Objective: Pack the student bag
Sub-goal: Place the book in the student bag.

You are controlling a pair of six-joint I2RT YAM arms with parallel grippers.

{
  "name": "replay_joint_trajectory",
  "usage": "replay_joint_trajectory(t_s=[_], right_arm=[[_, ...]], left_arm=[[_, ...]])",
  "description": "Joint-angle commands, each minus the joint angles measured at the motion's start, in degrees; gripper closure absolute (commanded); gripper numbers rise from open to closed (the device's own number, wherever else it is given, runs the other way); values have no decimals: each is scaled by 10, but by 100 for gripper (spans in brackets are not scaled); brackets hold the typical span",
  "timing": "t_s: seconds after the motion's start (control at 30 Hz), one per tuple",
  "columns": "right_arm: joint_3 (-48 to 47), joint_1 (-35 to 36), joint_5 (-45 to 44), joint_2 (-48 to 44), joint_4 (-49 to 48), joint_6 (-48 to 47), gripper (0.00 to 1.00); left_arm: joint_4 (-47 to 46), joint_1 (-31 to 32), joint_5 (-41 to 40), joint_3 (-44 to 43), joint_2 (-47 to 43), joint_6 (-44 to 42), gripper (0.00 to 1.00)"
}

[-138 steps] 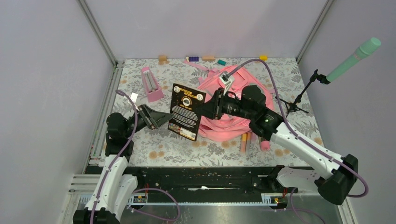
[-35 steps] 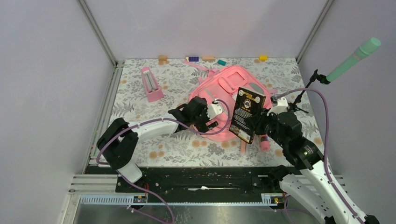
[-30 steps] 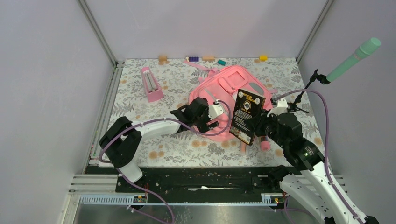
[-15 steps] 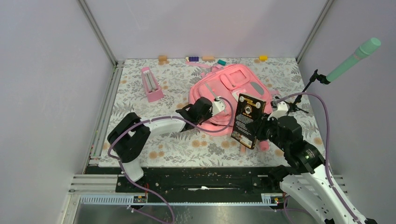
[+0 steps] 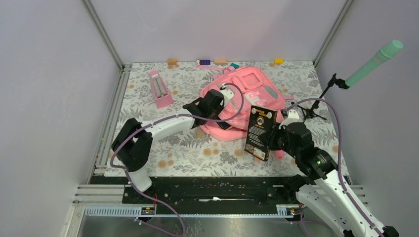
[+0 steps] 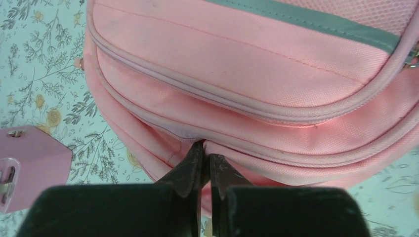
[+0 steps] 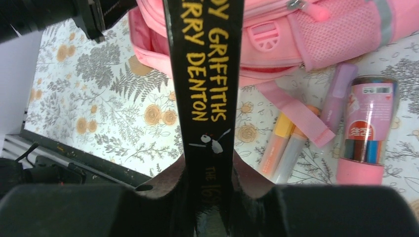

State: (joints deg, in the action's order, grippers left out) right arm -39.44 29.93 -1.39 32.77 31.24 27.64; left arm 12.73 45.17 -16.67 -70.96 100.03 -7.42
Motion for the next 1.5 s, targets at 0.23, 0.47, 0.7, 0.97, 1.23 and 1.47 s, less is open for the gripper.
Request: replay_joint_trajectory(t_s=[0.23,0.47,0.7,0.97,1.23,1.47], right_arm=[[44,-1,223,33,-172,107,100],[63,96,220,85,-290,158,100],[67,175,176,190,-438,216,100],[93,194,75,302,-548,242,100],[131,193,-21,398,-657,316,100],[163,186,-149,428,-717,381,100]], left_arm=[[63,-12,55,-109,-87,117,100],[73,-13,88,-115,-101,144,100],[71,-12,116,-110,-120,154,100],[60,-13,136,-86,-150,166,100],[65,-12,133,-87,-169,163,100],[66,-13,132,-87,-172,162,100]])
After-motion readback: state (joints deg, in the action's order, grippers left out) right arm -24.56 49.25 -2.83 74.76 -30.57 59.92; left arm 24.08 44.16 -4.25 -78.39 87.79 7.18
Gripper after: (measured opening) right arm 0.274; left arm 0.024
